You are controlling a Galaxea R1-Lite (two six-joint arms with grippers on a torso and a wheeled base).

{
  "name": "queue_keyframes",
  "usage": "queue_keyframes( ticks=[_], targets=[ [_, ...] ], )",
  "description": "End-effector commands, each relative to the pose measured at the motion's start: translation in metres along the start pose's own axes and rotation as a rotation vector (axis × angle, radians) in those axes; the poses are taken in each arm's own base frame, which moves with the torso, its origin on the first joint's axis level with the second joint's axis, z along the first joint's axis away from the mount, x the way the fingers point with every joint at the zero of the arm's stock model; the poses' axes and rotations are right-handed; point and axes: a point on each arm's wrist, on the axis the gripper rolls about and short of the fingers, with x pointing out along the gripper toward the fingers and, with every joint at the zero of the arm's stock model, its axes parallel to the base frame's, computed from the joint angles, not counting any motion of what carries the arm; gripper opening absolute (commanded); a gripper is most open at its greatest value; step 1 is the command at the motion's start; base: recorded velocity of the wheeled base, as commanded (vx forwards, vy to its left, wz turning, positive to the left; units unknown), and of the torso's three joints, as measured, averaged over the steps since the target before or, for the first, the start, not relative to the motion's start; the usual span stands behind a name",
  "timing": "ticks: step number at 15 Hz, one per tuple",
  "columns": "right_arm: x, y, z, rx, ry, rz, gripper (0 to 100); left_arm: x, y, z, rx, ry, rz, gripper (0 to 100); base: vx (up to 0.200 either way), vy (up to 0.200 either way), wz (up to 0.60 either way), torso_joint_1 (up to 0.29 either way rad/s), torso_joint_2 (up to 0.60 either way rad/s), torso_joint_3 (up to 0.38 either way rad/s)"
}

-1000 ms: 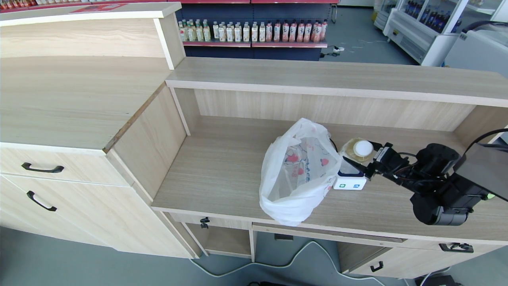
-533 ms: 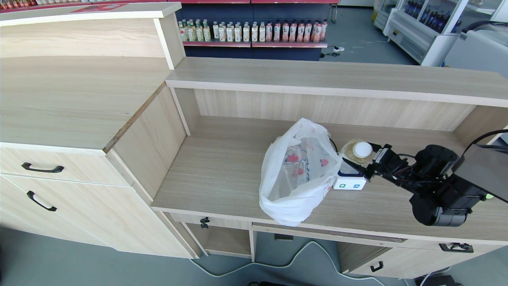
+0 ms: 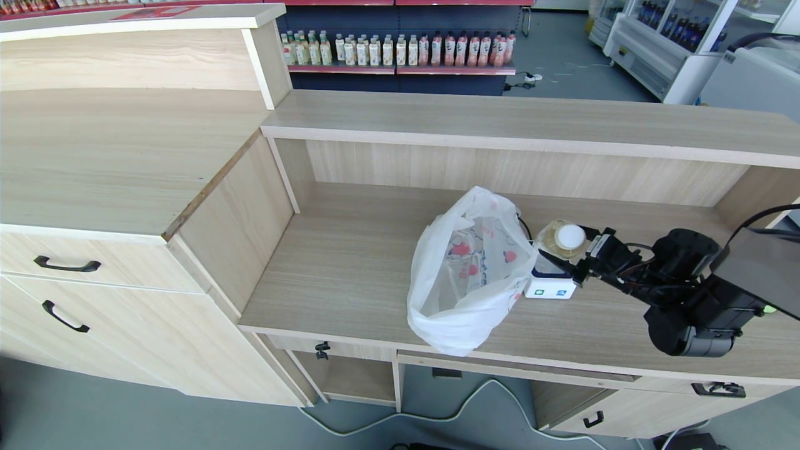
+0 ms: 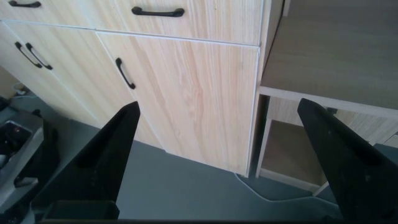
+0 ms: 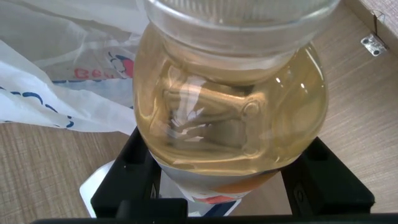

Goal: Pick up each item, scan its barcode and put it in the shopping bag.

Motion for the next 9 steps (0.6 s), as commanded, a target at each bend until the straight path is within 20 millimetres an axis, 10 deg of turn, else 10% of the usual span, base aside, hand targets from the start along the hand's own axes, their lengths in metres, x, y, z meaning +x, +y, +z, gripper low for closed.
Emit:
queue_keyframes(
  ticks=[1,3,9],
  targets=[
    [0.0,-0.002,0.002,-0.005,-0.003,-0.003,0,0.0,0.0,0.0,0.0,-0.001,0.001,100,0.0,0.0,0.0,0.0,0.0,0.0],
    [-0.003,-0.012,0.009,-0.023,-0.01,-0.022,0,0.0,0.0,0.0,0.0,-0.001,-0.001,100,0.0,0.0,0.0,0.0,0.0,0.0],
    [-0.127,-0.063,0.09,0.136,0.298,-0.416,0,0.0,0.0,0.0,0.0,-0.001,0.001,100,0.0,0.0,0.0,0.0,0.0,0.0]
  ],
)
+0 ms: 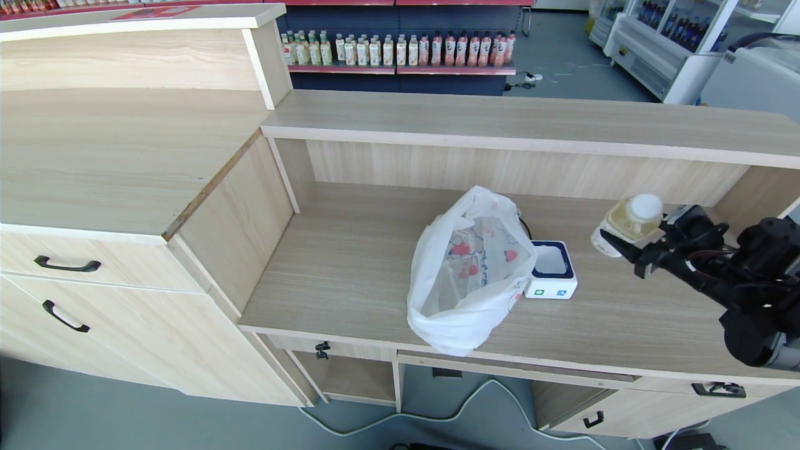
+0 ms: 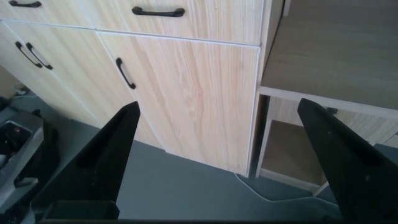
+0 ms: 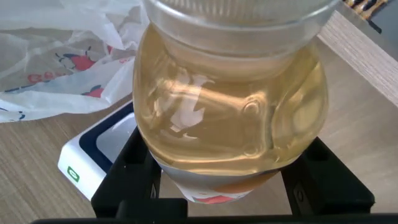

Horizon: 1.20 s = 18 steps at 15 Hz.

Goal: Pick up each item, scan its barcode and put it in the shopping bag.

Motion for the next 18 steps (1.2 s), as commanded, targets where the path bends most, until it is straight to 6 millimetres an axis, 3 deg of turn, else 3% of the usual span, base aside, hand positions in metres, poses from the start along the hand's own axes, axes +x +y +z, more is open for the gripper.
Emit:
queue_keyframes(
  ticks=[1,4,10,14,18],
  targets=[
    [-0.063,-0.026,0.05,-0.023,0.077,-0.202,0,0.0,0.0,0.0,0.0,-0.001,0.0,100,0.0,0.0,0.0,0.0,0.0,0.0],
    [-0.076,-0.03,0.067,-0.017,0.104,-0.272,0,0.0,0.0,0.0,0.0,-0.001,0.001,100,0.0,0.0,0.0,0.0,0.0,0.0],
    [-0.077,-0.034,0.077,0.017,0.135,-0.332,0,0.0,0.0,0.0,0.0,-0.001,0.001,100,0.0,0.0,0.1,0.0,0.0,0.0],
    [-0.059,-0.022,0.084,0.075,0.117,-0.344,0,0.0,0.0,0.0,0.0,-0.001,0.0,100,0.0,0.0,0.6,0.0,0.0,0.005],
    [-0.041,-0.005,0.066,0.281,0.121,-0.284,0,0.0,0.0,0.0,0.0,-0.001,0.0,100,0.0,0.0,0.15,0.001,0.0,-0.001]
  ],
)
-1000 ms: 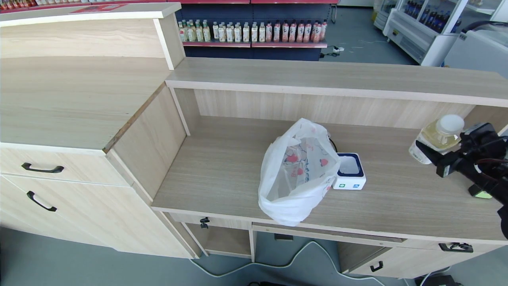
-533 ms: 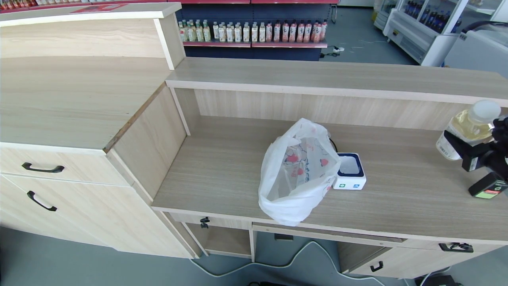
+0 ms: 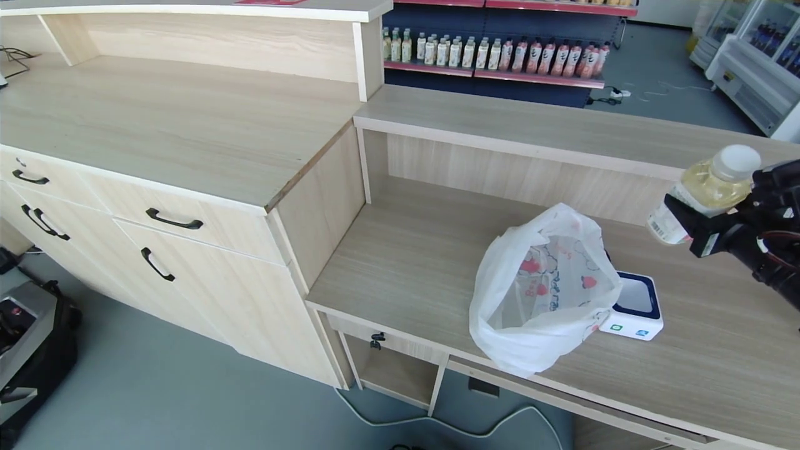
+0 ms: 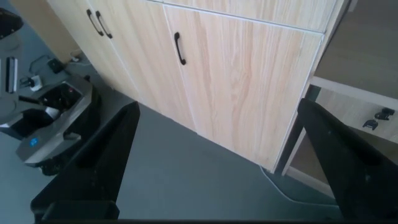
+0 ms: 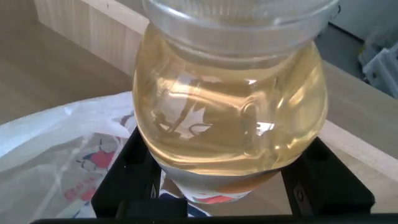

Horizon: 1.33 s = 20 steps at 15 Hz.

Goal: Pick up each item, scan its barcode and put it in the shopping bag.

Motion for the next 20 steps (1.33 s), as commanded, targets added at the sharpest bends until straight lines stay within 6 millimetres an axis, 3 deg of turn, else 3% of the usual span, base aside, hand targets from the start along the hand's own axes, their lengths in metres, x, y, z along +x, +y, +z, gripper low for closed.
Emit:
queue_keyframes(
  ticks=[1,5,8,11,15,20],
  targets=[
    [0.013,0.014,-0.022,0.088,0.055,0.048,0,0.0,0.0,0.0,0.0,-0.001,0.001,100,0.0,0.0,0.0,0.0,0.0,0.0],
    [0.043,0.065,-0.056,0.223,0.091,0.189,0,0.0,0.0,0.0,0.0,-0.001,-0.001,100,0.0,0.0,0.0,0.0,0.0,0.0],
    [0.072,0.112,-0.068,0.287,0.057,0.297,0,0.0,0.0,0.0,0.0,-0.001,0.001,100,0.0,0.0,0.0,0.0,0.0,0.0],
    [0.092,0.143,-0.082,0.324,0.026,0.352,0,0.0,0.0,0.0,0.0,-0.001,0.001,100,0.0,0.0,0.0,0.0,0.0,0.0],
    [0.091,0.156,-0.103,0.333,0.079,0.376,0,0.0,0.0,0.0,0.0,-0.001,0.001,100,0.0,0.0,0.0,0.0,0.0,0.0],
    [0.082,0.156,-0.111,0.329,0.126,0.381,0,0.0,0.0,0.0,0.0,-0.001,0.001,100,0.0,0.0,0.0,0.0,0.0,0.0]
  ],
)
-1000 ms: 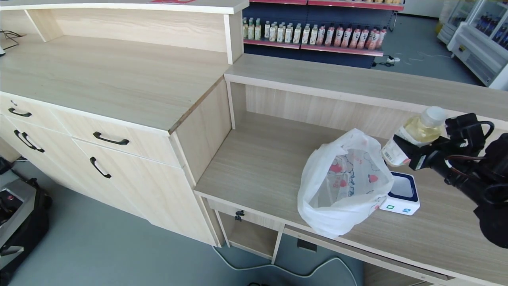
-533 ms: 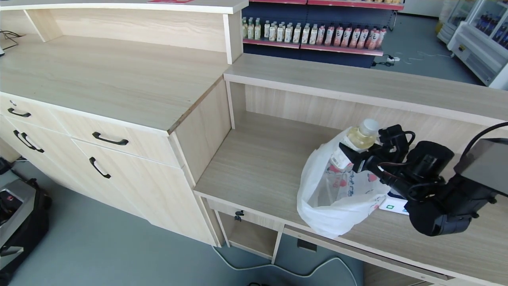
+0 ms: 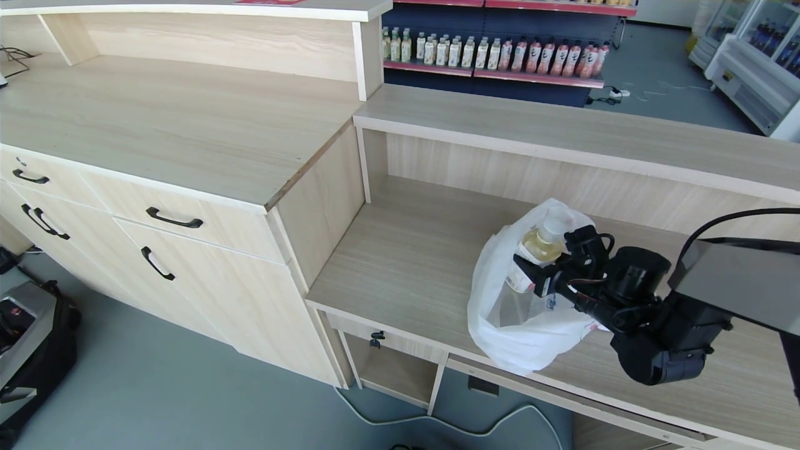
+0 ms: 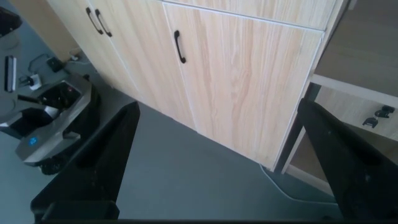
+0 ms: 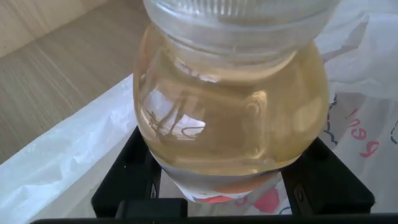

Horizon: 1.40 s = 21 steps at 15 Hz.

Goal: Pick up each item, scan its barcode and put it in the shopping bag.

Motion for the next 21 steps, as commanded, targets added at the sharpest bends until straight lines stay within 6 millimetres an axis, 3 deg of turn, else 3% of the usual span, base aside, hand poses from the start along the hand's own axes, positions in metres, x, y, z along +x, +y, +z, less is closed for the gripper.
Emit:
queue_keyframes(
  ticks=[1,6,10,21],
  targets=[
    [-0.007,0.0,-0.008,0.011,0.042,-0.006,0,0.0,0.0,0.0,0.0,-0.001,0.001,100,0.0,0.0,0.0,0.0,0.0,0.0],
    [-0.012,-0.004,-0.019,0.009,0.077,-0.017,0,0.0,0.0,0.0,0.0,-0.001,0.001,100,0.0,0.0,0.0,0.0,0.0,0.0],
    [-0.005,-0.007,-0.015,0.001,0.048,-0.02,0,0.0,0.0,0.0,0.0,-0.001,0.0,100,0.0,0.0,0.0,0.0,0.0,0.0],
    [0.002,-0.006,-0.031,0.006,0.065,-0.014,0,0.0,0.0,0.0,0.0,-0.001,0.001,100,0.0,0.0,0.0,0.0,0.0,0.0]
  ],
)
